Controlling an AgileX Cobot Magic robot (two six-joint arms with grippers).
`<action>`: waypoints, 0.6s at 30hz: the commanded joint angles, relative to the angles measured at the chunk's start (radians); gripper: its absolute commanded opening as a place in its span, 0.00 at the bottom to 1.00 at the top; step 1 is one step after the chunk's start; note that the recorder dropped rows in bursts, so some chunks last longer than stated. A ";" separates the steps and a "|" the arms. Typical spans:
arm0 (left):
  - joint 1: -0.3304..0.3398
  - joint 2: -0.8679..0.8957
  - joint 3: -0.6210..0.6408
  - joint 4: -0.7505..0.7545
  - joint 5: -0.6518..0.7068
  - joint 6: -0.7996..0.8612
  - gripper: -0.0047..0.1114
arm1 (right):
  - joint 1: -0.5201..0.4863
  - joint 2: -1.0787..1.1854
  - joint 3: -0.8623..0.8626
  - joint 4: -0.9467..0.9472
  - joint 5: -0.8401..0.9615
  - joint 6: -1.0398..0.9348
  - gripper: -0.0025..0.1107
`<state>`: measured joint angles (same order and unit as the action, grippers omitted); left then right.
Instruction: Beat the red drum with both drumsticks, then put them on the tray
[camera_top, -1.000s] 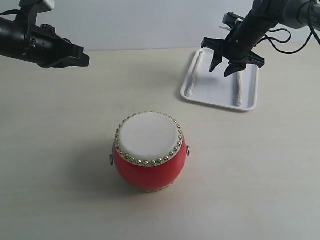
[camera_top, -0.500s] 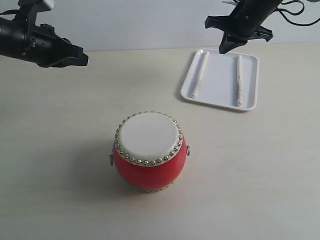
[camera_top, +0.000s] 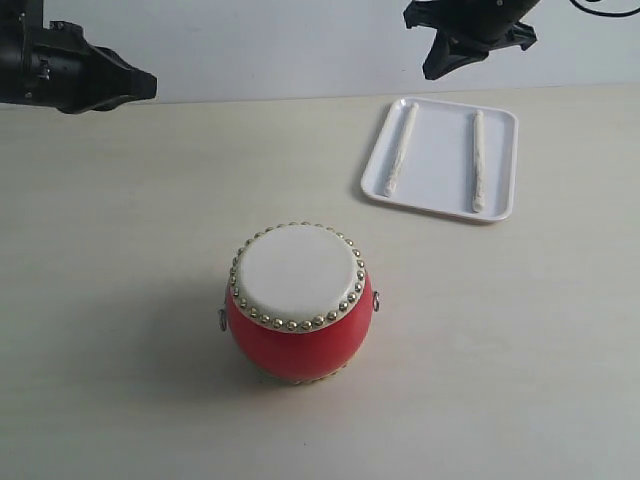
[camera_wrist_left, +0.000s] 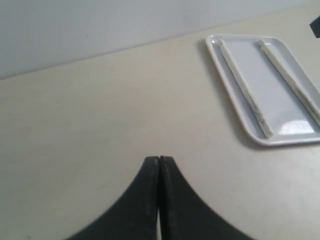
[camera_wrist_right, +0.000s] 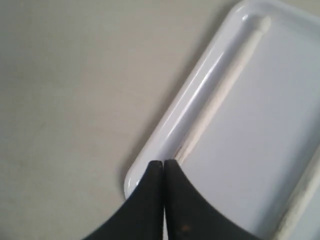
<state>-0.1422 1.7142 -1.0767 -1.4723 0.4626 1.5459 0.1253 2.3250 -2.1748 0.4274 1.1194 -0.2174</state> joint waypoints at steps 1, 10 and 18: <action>-0.003 -0.046 0.052 -0.272 -0.039 0.259 0.04 | 0.002 -0.025 -0.005 0.009 -0.015 -0.033 0.02; -0.003 -0.137 0.095 -0.272 -0.041 0.344 0.04 | 0.002 -0.050 -0.005 0.157 0.029 -0.144 0.02; -0.003 -0.149 0.104 -0.272 -0.079 0.360 0.04 | 0.002 -0.171 0.155 0.172 0.002 -0.219 0.02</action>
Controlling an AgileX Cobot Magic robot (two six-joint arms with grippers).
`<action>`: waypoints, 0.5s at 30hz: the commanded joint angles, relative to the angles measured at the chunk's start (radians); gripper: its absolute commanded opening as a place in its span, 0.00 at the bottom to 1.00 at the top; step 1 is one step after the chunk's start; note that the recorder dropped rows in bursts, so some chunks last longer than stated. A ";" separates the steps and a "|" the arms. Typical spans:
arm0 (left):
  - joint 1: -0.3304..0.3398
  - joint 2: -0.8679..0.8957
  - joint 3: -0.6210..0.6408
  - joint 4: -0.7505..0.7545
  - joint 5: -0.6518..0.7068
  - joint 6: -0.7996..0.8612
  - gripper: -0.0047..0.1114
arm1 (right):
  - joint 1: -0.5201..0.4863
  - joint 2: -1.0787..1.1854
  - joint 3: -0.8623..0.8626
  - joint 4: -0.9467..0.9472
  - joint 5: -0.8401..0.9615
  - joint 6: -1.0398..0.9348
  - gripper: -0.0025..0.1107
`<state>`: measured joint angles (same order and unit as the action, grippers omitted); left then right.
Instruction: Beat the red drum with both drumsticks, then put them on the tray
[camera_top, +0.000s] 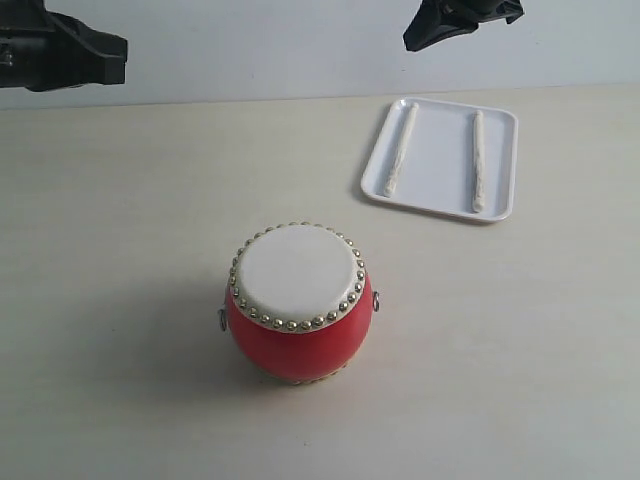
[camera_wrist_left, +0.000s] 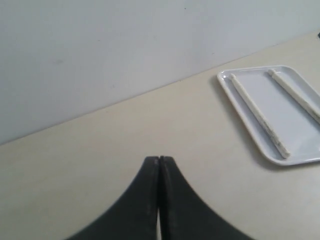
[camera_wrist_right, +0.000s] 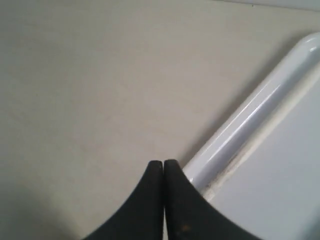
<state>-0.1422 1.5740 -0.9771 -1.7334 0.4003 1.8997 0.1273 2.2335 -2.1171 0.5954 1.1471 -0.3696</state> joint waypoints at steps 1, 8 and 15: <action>-0.003 -0.008 0.005 -0.011 -0.017 0.006 0.04 | 0.000 -0.100 0.138 0.004 -0.038 -0.085 0.02; -0.003 -0.008 0.005 -0.011 -0.004 0.002 0.04 | 0.000 -0.320 0.474 0.087 -0.224 -0.199 0.02; -0.003 -0.010 0.005 -0.011 -0.004 -0.025 0.04 | 0.000 -0.605 0.907 0.333 -0.467 -0.496 0.02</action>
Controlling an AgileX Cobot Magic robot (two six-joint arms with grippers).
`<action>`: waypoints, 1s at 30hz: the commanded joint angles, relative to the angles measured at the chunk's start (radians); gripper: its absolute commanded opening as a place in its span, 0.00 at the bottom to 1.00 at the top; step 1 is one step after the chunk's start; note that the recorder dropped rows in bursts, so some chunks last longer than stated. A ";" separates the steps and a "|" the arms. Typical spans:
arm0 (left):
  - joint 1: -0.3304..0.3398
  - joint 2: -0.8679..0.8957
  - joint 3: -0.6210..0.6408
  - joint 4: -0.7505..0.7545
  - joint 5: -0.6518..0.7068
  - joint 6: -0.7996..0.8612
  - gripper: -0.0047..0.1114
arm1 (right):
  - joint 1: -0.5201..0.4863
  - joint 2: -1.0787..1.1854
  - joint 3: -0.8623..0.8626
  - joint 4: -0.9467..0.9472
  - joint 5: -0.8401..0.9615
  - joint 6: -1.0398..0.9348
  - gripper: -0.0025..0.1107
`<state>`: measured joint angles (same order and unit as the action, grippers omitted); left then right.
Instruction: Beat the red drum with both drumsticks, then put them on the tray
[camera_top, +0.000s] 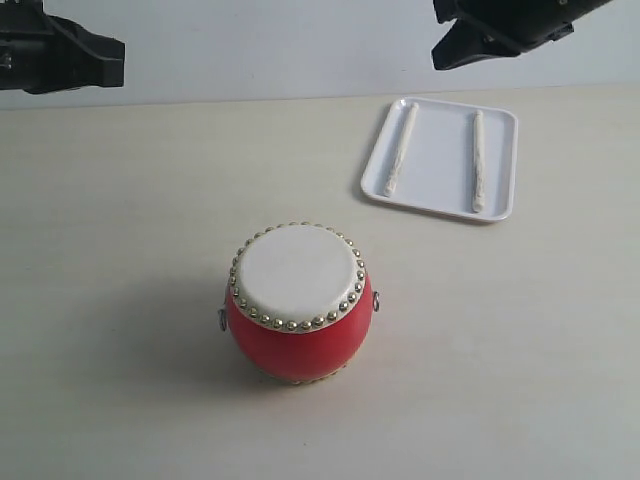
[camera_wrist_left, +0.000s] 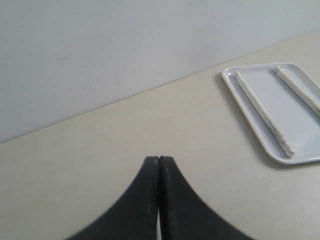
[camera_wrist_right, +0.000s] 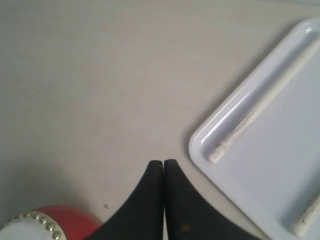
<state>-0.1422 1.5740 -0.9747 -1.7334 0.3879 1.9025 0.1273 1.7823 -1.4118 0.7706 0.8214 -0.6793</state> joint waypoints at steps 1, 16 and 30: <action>-0.003 -0.010 0.002 -0.011 0.009 -0.035 0.04 | 0.000 -0.190 0.255 0.194 -0.172 -0.215 0.02; -0.003 -0.010 0.002 -0.011 0.009 -0.031 0.04 | 0.000 -0.306 0.389 0.206 -0.161 -0.213 0.02; -0.060 -0.032 0.005 0.619 -0.008 -0.563 0.04 | 0.000 -0.306 0.389 0.206 -0.161 -0.213 0.02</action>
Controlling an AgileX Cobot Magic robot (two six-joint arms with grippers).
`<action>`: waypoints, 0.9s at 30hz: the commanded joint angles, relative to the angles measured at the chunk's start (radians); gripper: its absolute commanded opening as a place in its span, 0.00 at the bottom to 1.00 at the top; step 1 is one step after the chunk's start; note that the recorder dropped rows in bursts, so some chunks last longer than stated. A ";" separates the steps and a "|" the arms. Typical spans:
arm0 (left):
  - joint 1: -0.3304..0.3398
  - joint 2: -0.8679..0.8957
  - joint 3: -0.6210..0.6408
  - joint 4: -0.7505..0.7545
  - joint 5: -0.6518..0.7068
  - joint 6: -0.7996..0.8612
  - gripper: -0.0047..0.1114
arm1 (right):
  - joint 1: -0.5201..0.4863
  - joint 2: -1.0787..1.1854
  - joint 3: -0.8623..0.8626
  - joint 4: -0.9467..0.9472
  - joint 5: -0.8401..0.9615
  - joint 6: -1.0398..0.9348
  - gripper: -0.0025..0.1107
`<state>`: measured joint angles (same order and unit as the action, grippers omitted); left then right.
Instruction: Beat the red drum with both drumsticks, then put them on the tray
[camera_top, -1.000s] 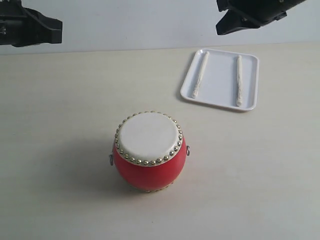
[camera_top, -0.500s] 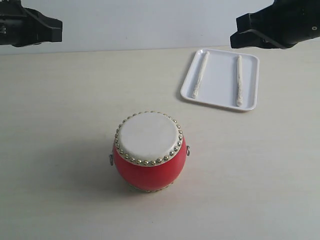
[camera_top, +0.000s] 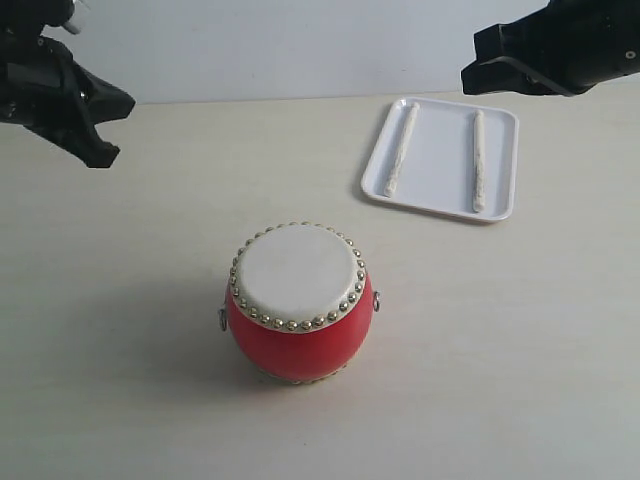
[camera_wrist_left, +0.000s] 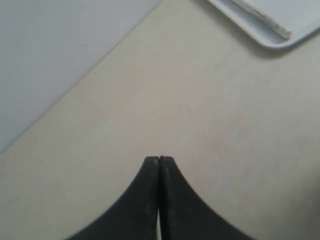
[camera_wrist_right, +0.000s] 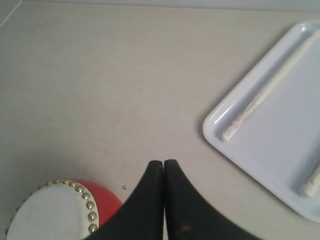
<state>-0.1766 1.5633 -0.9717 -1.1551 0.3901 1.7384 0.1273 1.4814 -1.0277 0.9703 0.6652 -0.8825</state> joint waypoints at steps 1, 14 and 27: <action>-0.033 -0.026 0.002 0.085 -0.053 -0.567 0.04 | 0.000 -0.005 0.005 0.007 -0.005 -0.010 0.02; -0.165 -0.175 0.179 0.642 -0.705 -1.937 0.04 | 0.000 -0.005 0.005 0.007 -0.005 -0.010 0.02; -0.171 -0.641 0.352 0.648 -0.698 -1.800 0.04 | 0.000 -0.005 0.005 0.007 -0.005 -0.007 0.02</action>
<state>-0.3431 0.9768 -0.6279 -0.5168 -0.3139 -0.1284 0.1273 1.4814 -1.0277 0.9703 0.6652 -0.8833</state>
